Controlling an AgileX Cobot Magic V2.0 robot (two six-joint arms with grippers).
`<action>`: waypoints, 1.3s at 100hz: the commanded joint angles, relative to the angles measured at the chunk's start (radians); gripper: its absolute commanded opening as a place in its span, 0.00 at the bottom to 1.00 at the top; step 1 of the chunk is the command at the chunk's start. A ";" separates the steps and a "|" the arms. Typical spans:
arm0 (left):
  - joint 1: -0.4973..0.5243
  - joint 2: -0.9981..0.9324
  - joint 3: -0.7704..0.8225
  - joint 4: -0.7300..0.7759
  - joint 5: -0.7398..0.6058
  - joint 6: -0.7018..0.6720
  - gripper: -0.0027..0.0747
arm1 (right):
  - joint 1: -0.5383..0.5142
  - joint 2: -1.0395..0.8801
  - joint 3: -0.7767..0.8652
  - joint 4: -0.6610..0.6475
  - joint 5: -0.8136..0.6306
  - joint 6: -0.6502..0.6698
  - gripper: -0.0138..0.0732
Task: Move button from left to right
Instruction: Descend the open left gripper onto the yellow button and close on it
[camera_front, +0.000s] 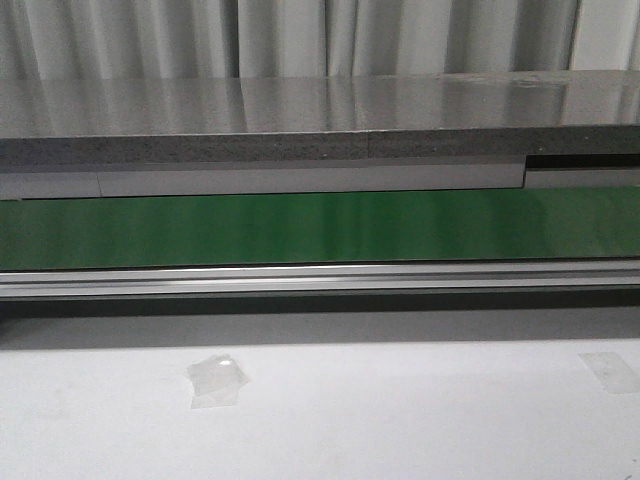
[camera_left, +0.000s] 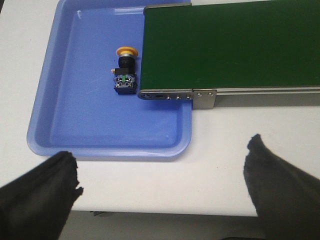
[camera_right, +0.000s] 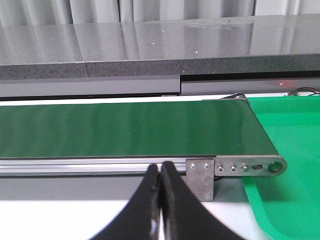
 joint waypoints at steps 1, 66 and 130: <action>-0.002 0.008 -0.038 -0.003 -0.079 -0.033 0.86 | 0.002 -0.020 -0.015 -0.012 -0.088 -0.001 0.08; 0.167 0.504 -0.293 0.066 -0.233 -0.102 0.82 | 0.002 -0.020 -0.015 -0.012 -0.088 -0.001 0.08; 0.431 0.982 -0.411 -0.249 -0.352 0.163 0.82 | 0.002 -0.020 -0.015 -0.012 -0.088 -0.001 0.08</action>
